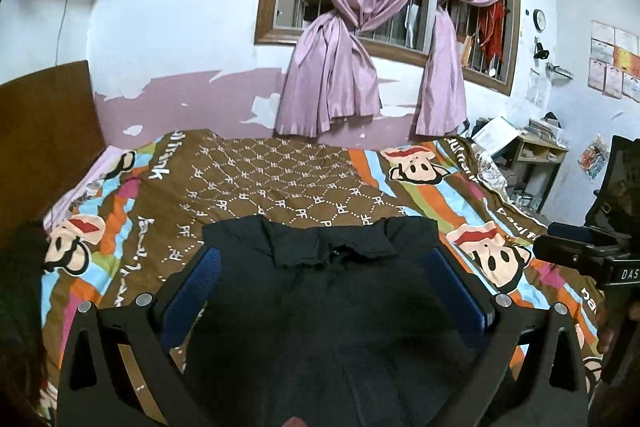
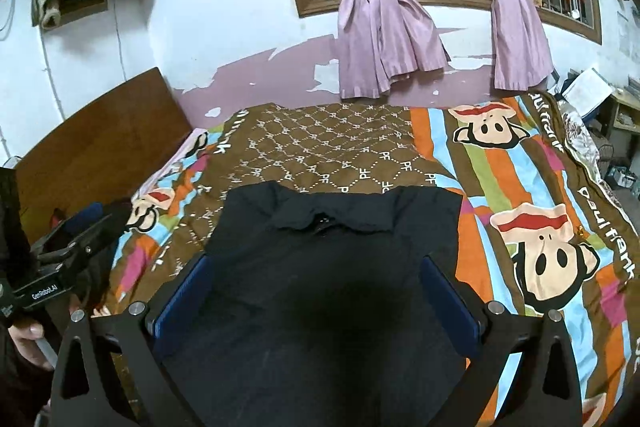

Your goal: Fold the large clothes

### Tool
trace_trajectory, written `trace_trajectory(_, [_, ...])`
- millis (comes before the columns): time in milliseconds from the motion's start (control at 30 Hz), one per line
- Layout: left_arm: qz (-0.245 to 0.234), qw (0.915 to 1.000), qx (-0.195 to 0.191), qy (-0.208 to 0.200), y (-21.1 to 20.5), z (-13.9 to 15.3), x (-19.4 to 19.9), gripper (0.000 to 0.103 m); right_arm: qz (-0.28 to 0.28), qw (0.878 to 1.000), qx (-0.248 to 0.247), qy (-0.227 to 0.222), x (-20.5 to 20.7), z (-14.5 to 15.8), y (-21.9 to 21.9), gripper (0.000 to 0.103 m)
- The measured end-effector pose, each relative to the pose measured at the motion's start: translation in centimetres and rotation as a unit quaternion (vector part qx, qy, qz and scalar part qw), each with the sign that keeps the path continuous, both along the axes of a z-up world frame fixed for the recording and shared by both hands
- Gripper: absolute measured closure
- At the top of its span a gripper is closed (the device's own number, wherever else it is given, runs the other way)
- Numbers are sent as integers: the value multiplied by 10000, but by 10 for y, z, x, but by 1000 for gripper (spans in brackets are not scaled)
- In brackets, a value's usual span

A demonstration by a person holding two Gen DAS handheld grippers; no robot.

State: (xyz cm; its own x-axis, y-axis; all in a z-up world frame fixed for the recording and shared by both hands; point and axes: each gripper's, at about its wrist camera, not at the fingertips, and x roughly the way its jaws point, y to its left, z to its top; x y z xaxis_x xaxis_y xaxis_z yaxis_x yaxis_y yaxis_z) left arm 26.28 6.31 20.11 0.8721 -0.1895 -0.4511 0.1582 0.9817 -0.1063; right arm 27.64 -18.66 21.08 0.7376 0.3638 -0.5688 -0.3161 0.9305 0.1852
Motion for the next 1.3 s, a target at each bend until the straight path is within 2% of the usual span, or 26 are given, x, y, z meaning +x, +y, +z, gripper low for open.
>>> trace_trajectory(167, [66,9997,129,-178,-1,10,-41,2,83,9998,115,-123,-38,1,5,0])
trace_trajectory(467, [134,9989,382,-217,-1,-7,-99,2,263,9970,12,-730,-100,-8,6,0])
trace_trajectory(700, [112,9981,592,-136,-6,-30,-129,2,278,9948,-135,-965,-127,-31,1,0])
trace_trajectory(900, [74,9976,694,-11,-8,-57,-149,2,321,9933,-376,-1041,-148,-67,-2,0])
trace_trajectory(1033, [49,9971,747,131,-1,-83,-161,2,411,9930,-654,-897,-164,-105,-2,0])
trace_trajectory(1133, [9,9952,950,248,0,-108,-173,2,481,9935,-772,-687,-169,-127,-4,0])
trace_trajectory(1233, [-54,9926,1174,321,-1,-131,-184,2,512,9962,-662,-231,-168,-150,-9,0])
trace_trajectory(1300, [-157,9920,1190,398,0,-145,-191,2,466,9968,-628,170,-166,-168,-12,0])
